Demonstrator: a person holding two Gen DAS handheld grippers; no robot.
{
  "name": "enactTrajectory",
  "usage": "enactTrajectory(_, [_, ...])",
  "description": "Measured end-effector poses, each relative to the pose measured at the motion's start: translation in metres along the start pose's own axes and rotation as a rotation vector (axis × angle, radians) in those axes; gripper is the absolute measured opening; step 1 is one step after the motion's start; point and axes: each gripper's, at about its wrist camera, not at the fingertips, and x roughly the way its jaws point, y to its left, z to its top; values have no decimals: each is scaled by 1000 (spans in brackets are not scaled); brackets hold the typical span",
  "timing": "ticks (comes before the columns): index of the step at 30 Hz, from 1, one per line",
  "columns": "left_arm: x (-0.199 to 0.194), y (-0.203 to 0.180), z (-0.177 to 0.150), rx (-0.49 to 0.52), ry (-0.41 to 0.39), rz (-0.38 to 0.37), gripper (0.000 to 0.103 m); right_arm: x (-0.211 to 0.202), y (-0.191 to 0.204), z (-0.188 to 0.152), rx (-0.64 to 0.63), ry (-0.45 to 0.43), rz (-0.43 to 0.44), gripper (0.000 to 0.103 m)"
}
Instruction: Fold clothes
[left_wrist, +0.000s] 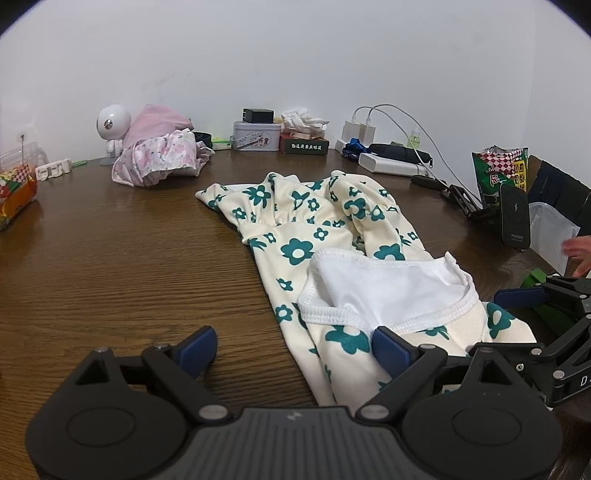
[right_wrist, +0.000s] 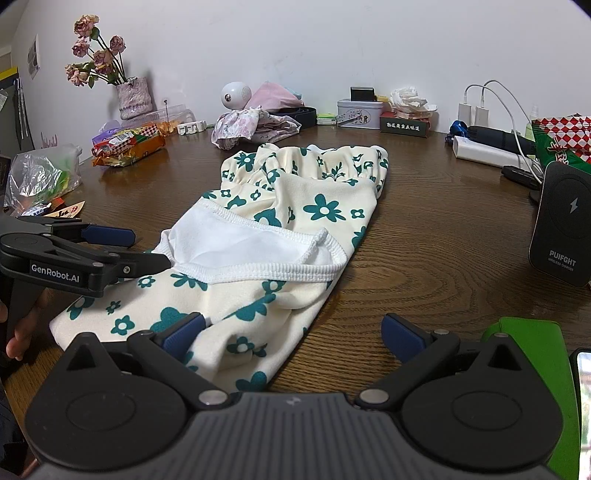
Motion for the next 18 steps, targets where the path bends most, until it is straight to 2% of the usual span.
enactTrajectory(18, [1,2,0,1,0,-5,92,0,0,0,1,0,-1,102])
